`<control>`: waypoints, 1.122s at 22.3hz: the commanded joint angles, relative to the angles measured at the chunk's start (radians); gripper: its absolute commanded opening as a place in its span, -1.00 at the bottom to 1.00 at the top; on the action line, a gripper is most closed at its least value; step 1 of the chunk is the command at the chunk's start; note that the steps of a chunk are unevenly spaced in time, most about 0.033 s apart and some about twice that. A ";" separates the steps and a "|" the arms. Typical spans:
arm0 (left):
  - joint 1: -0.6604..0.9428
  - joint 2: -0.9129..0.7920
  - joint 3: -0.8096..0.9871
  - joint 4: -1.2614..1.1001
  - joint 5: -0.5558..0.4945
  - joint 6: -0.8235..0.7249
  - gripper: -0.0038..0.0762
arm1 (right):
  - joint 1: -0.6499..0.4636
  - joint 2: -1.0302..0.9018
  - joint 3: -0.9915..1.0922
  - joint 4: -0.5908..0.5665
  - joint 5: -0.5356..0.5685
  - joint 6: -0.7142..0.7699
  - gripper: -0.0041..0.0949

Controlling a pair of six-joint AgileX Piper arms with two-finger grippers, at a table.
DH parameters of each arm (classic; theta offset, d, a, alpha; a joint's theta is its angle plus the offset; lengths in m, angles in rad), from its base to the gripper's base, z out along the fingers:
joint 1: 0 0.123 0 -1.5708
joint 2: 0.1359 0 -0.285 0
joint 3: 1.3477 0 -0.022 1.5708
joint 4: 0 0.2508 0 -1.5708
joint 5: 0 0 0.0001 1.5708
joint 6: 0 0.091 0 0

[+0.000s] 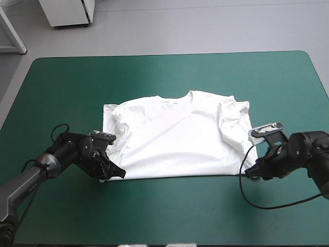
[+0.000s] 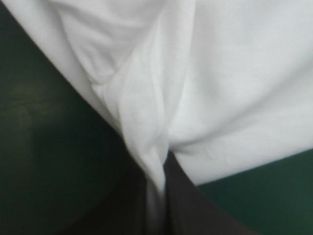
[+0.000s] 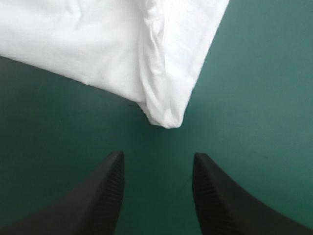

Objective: Fold the cloth

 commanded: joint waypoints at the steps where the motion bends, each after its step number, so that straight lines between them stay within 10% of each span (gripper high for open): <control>1: -0.007 0.013 0.006 0.002 -0.033 0.006 -0.93 | 0.000 0.020 -0.001 -0.002 -0.051 -0.013 0.14; 16: -0.007 0.013 0.006 0.003 0.017 0.006 -0.93 | -0.002 0.349 -0.001 0.023 -0.202 -0.013 0.18; 25: -0.007 0.004 -0.033 0.013 0.054 0.003 -0.93 | -0.002 0.359 -0.014 0.046 -0.189 -0.035 -0.95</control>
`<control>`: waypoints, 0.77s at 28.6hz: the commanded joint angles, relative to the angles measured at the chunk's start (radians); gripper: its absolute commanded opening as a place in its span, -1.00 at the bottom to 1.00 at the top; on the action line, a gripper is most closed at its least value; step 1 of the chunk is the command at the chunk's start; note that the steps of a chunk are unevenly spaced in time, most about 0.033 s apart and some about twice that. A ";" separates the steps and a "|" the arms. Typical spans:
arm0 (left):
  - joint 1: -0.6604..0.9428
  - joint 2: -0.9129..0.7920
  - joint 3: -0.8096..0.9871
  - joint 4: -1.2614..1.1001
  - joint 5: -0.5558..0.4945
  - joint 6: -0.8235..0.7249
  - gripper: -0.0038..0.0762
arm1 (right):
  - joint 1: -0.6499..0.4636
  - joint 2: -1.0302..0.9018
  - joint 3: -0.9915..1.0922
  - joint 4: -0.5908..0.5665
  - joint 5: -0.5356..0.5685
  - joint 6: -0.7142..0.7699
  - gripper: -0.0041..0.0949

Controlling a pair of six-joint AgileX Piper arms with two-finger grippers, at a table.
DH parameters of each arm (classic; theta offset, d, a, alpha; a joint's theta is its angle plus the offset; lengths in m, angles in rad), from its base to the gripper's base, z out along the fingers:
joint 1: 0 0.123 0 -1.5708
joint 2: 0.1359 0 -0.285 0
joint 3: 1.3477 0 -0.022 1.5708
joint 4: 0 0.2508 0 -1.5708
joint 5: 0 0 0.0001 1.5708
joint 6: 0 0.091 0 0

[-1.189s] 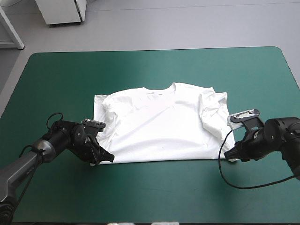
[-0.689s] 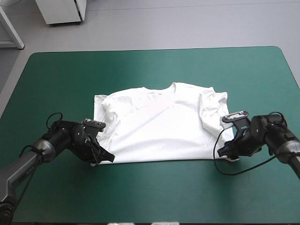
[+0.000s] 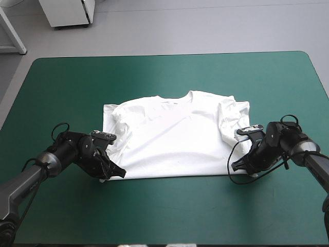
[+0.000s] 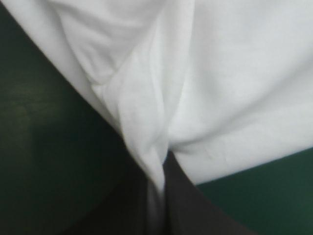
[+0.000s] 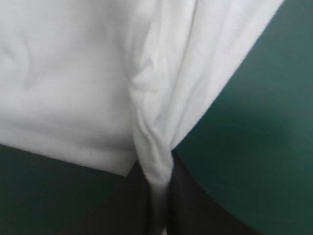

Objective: Fold the cloth

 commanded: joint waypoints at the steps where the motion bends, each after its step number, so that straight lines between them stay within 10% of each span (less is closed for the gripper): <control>1: -0.007 0.000 -0.027 0.014 0.044 -0.003 -0.93 | -0.002 0.000 -0.019 -0.020 -0.013 -0.012 -0.95; 22: -0.007 -0.402 -0.159 0.099 0.260 -0.093 -0.93 | -0.002 -0.287 -0.234 -0.024 0.300 0.064 -0.95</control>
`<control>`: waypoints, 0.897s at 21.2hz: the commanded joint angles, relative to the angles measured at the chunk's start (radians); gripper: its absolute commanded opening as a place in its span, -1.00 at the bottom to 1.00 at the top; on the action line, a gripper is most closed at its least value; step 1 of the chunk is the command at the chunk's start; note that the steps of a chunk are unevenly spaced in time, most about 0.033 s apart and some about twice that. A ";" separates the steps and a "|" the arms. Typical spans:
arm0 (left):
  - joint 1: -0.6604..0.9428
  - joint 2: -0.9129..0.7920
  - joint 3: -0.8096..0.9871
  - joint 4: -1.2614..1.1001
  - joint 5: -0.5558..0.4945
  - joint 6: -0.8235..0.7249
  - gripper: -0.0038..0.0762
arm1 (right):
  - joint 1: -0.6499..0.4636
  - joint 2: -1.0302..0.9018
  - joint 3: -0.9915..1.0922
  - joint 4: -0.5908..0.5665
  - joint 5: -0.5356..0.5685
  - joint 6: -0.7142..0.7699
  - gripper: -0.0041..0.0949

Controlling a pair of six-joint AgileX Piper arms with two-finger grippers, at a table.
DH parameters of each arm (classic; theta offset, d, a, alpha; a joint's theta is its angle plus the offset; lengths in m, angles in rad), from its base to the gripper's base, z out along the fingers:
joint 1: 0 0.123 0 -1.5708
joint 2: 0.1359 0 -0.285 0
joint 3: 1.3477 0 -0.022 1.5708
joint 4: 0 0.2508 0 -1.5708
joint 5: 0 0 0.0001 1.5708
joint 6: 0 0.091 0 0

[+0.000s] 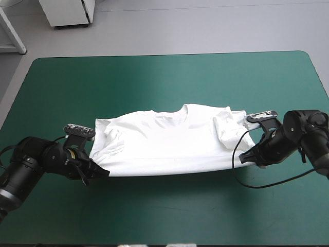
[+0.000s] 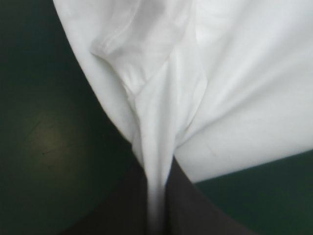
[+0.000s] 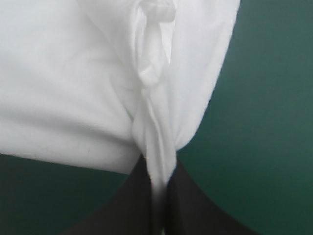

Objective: Fold the cloth

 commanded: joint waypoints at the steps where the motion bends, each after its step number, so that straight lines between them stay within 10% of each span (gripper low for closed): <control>1: -0.006 -0.035 -0.081 0.020 0.008 -0.013 -0.93 | -0.002 -0.062 -0.067 -0.009 0.004 0.006 -0.95; 19: -0.006 0.437 -0.357 0.410 -0.336 -0.133 -0.93 | -0.002 0.376 -0.349 -0.030 -0.478 0.006 -0.95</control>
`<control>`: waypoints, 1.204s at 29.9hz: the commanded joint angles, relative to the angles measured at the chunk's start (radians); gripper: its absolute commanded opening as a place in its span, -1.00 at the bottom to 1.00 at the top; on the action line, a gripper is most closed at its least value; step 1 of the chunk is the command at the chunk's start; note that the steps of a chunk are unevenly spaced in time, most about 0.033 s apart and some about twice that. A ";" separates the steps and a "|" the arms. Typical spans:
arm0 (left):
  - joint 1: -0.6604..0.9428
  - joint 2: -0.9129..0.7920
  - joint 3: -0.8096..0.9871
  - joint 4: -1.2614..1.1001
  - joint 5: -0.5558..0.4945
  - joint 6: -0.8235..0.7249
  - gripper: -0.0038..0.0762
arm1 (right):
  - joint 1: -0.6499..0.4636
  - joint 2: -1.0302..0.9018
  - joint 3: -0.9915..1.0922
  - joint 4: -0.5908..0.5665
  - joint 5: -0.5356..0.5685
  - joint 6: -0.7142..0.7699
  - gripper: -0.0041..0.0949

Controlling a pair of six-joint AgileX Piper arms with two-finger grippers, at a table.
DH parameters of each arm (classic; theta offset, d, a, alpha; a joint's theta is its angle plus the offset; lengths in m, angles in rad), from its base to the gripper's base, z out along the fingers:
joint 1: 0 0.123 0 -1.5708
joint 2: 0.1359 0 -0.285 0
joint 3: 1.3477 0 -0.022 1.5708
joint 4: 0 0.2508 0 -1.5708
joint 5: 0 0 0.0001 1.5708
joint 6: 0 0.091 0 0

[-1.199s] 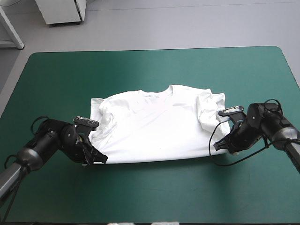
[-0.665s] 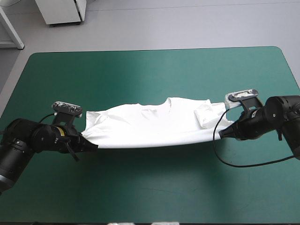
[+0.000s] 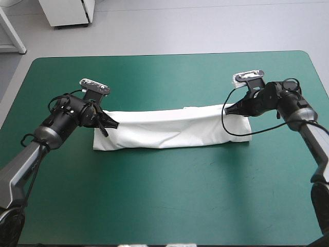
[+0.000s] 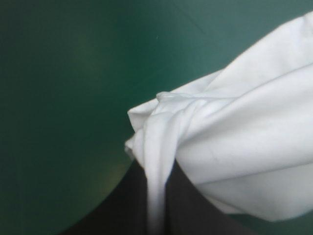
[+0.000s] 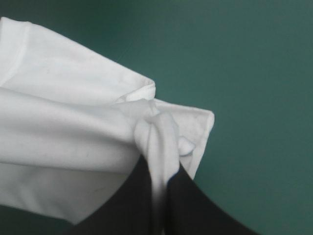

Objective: Fold the cloth

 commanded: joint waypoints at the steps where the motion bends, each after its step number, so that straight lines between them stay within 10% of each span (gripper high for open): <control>1: -0.003 0.029 -0.038 0.066 -0.062 -0.017 -0.93 | -0.003 0.046 -0.083 -0.021 -0.055 0.000 -0.95; 15: -0.003 0.150 -0.049 0.077 -0.123 -0.019 -0.92 | -0.003 0.151 -0.133 -0.032 -0.021 -0.070 -0.93; 27: -0.003 0.142 -0.207 0.077 0.120 0.017 0.05 | -0.005 0.079 -0.159 -0.031 0.083 -0.089 -0.02; 36: -0.003 0.072 -0.354 -0.280 0.215 0.197 0.00 | -0.057 -0.105 -0.161 -0.117 0.144 -0.023 0.10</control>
